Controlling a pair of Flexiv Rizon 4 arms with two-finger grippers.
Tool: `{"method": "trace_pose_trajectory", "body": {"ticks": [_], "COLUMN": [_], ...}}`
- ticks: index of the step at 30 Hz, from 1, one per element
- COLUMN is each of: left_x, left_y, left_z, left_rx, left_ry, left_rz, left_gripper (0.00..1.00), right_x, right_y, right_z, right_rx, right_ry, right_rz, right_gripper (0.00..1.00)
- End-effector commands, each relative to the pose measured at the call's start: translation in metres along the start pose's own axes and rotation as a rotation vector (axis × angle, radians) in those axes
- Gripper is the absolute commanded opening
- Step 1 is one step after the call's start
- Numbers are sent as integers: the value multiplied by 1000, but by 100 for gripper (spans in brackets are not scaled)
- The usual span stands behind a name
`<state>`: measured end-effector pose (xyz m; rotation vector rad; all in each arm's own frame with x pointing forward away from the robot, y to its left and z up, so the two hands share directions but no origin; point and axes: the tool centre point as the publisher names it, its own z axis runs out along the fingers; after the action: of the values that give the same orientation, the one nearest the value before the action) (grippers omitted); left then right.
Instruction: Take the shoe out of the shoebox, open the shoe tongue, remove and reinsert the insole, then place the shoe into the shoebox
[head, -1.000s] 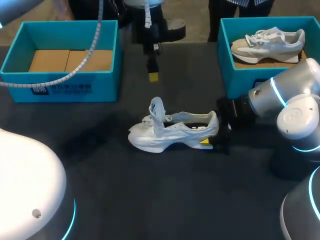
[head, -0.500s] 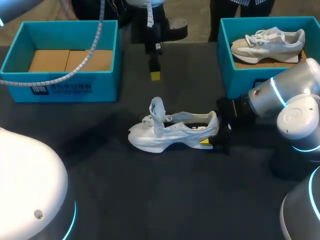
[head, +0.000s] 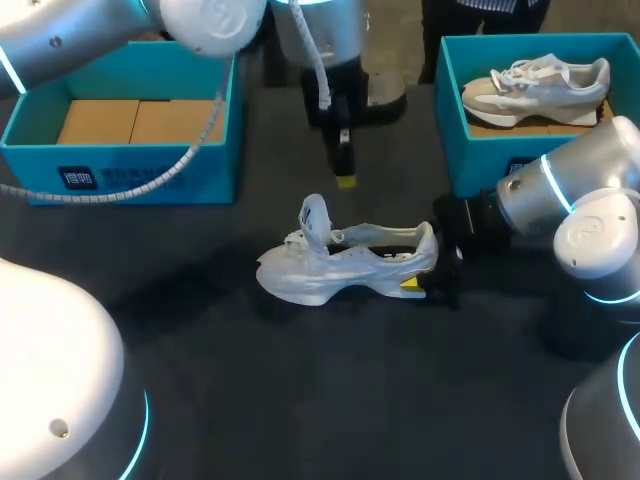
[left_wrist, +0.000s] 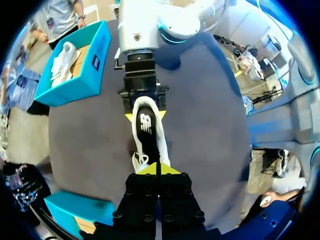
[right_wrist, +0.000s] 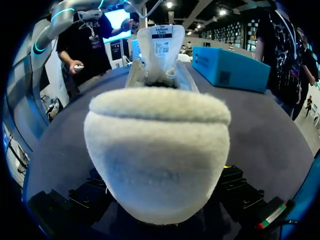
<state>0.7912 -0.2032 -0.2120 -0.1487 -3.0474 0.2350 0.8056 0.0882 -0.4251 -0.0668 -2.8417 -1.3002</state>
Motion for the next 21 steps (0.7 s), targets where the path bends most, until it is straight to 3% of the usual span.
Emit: {"method": "trace_pose_trajectory", "body": {"ticks": [1, 6, 21], "left_x": [-9, -11, -11], "left_y": [-11, -20, -20], "left_z": [20, 36, 36], "left_rx": [11, 17, 17], "left_ry": [-5, -31, -31], "left_rz": [38, 92, 92], "left_gripper": [0, 0, 0], "right_x": [-1, -1, -1], "right_y": [-1, -1, -1], "right_z": [0, 0, 0], "right_rx": [3, 3, 3], "right_ry": [-1, -1, -1], "right_rz": [0, 0, 0], "right_gripper": [0, 0, 0]}}
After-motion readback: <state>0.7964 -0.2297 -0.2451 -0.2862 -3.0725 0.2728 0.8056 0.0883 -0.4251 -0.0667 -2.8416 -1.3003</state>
